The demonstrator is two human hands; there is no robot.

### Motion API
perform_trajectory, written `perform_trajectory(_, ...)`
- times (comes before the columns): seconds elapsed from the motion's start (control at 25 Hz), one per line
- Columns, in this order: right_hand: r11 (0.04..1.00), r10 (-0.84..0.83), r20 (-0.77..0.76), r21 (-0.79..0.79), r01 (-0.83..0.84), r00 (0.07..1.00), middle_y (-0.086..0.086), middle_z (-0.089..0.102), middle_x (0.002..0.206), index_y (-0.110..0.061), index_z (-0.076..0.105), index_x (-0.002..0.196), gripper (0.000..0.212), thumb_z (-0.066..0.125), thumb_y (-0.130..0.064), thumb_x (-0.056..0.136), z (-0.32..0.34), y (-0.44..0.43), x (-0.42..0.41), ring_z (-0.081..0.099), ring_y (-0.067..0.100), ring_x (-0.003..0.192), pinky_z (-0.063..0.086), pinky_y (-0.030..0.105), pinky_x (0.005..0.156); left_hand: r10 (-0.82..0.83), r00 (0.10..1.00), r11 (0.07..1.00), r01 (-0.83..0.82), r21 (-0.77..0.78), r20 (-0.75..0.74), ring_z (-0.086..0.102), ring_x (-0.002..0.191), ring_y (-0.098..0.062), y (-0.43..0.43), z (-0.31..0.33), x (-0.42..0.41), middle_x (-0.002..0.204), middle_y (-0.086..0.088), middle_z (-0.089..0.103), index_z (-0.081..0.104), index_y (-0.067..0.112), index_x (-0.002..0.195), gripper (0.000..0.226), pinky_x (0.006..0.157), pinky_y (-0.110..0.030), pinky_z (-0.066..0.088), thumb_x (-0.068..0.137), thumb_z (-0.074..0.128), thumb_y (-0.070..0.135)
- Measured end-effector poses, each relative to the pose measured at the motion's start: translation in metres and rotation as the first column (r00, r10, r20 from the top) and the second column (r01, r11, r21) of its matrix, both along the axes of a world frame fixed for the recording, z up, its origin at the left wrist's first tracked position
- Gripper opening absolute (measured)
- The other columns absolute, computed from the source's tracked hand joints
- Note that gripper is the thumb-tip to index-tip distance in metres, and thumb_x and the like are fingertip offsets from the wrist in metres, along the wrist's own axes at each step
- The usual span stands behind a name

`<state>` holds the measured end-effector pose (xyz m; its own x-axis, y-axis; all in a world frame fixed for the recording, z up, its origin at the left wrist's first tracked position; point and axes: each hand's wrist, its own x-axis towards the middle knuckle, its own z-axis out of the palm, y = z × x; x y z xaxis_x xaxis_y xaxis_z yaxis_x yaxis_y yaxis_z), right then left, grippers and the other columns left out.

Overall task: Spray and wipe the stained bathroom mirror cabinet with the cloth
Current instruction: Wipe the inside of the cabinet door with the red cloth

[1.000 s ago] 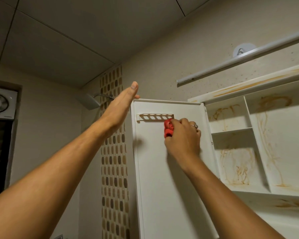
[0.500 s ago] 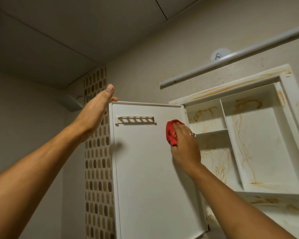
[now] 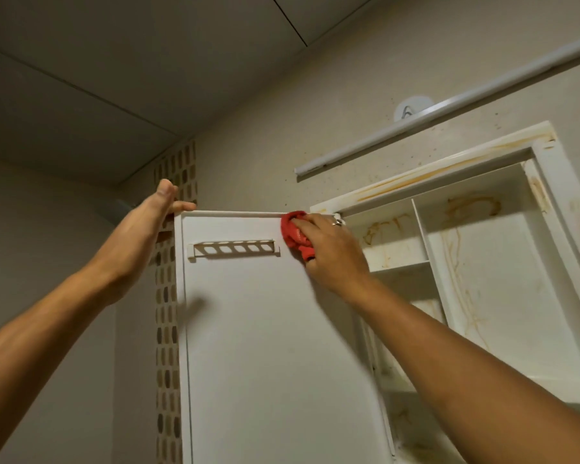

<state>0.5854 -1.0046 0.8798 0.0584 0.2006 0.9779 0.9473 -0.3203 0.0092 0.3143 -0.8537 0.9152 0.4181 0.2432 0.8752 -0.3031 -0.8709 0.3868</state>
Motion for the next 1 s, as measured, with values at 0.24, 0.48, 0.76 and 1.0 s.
perform_trajectory(0.24, 0.977, -0.206, -0.072, 0.05, 0.21, 0.976, 0.003, 0.067, 0.12, -0.02, 0.062, 0.132, 0.054, 0.08, -0.02, 0.081, 0.006, -0.007, 0.03, 0.062, 0.027, 0.111, 0.051, 0.041, 0.094, -0.012, 1.0, 1.0, 0.011, 0.027, 0.028, 0.052, 0.137, -0.018, 0.003, -0.002, 0.005, 0.144, 0.015, 0.06, 0.058, 0.067, 0.122, 0.065, 0.121, -0.058, 0.028, 0.076, 0.027, 0.1)
perform_trajectory(0.48, 0.975, -0.215, -0.255, -0.105, 0.194, 0.943, 0.0, 0.063, 0.124, -0.022, 0.057, 0.138, 0.057, 0.076, -0.03, 0.085, -0.078, -0.02, 0.004, 0.058, 0.025, 0.114, 0.054, 0.037, 0.09, -0.037, 0.999, 0.999, 0.037, 0.01, 0.036, 0.054, 0.134, -0.021, 0.002, -0.003, 0.005, 0.139, 0.011, 0.063, 0.06, 0.077, 0.097, 0.042, 0.118, -0.06, 0.032, 0.078, 0.029, 0.099)
perform_trajectory(0.76, 0.981, 0.082, -0.478, 0.194, 0.015, 0.874, -0.003, 0.069, 0.106, -0.022, 0.063, 0.126, 0.037, 0.073, -0.022, 0.091, -0.009, -0.052, 0.0, 0.07, 0.02, 0.091, 0.062, 0.044, 0.082, -0.044, 0.998, 0.999, 0.043, 0.026, 0.043, 0.058, 0.115, -0.004, -0.002, -0.003, 0.005, 0.123, 0.018, 0.065, 0.056, 0.079, 0.092, 0.037, 0.097, -0.036, 0.039, 0.075, 0.03, 0.1)
perform_trajectory(1.0, 0.983, -0.144, -0.442, 0.041, 0.18, 0.886, 0.008, 0.064, 0.122, -0.013, 0.059, 0.128, 0.047, 0.079, -0.018, 0.086, 0.019, -0.005, 0.004, 0.062, 0.032, 0.114, 0.055, 0.045, 0.096, -0.013, 0.998, 0.998, 0.008, 0.07, 0.065, 0.059, 0.114, -0.005, 0.004, -0.002, 0.009, 0.122, 0.016, 0.065, 0.054, 0.079, 0.094, 0.036, 0.099, -0.039, 0.039, 0.078, 0.027, 0.097)
